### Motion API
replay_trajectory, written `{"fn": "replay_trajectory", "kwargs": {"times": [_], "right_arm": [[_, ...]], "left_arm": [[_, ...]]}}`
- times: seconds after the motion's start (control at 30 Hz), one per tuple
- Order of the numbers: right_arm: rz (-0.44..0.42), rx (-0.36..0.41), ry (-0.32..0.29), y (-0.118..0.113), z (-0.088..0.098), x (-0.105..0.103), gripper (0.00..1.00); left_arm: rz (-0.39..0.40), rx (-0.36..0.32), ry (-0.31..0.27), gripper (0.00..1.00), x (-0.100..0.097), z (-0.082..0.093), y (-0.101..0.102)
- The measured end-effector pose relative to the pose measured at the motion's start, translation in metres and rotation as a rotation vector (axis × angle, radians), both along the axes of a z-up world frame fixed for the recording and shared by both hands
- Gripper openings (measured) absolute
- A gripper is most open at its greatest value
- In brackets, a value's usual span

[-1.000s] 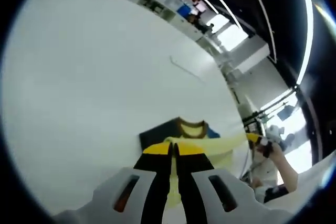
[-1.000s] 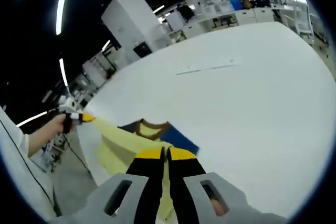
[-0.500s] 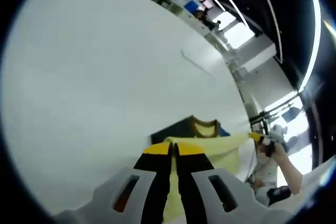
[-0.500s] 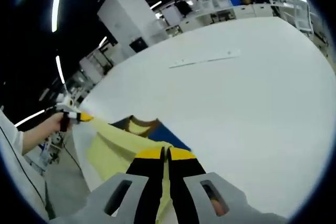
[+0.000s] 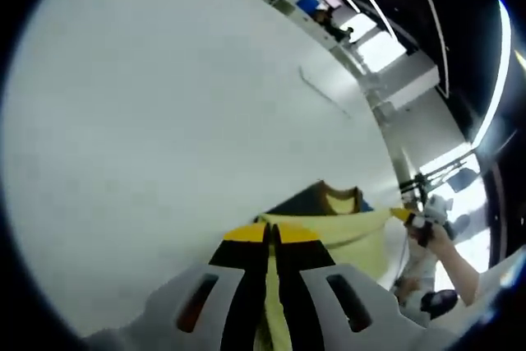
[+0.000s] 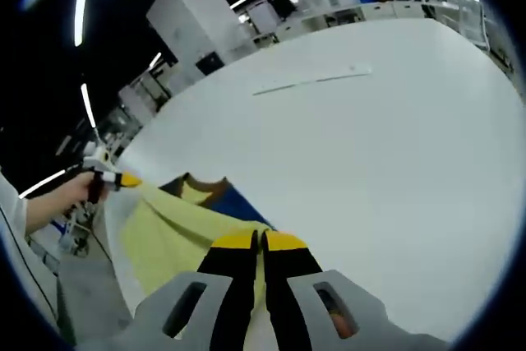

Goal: Fold the garment on the visible template until the final outline fits inside the template.

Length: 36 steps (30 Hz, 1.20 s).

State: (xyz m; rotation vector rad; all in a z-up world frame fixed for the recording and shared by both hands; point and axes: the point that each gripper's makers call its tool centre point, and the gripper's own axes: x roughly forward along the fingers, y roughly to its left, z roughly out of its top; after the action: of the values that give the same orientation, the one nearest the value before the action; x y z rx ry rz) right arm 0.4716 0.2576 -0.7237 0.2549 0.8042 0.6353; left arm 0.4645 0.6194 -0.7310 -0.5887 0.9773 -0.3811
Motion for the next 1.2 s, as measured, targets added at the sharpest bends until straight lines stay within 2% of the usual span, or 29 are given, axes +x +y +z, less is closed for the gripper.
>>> {"fn": "replay_trajectory", "kwargs": {"times": [0.6, 1.2], "right_arm": [[0.007, -0.047, 0.025, -0.002, -0.027, 0.006, 0.03], [0.022, -0.077, 0.028, -0.006, -0.039, 0.009, 0.03]], "left_arm": [[-0.011, 0.018, 0.040, 0.00, 0.001, -0.021, -0.001], [-0.023, 0.029, 0.047, 0.00, -0.001, -0.028, -0.002]]}}
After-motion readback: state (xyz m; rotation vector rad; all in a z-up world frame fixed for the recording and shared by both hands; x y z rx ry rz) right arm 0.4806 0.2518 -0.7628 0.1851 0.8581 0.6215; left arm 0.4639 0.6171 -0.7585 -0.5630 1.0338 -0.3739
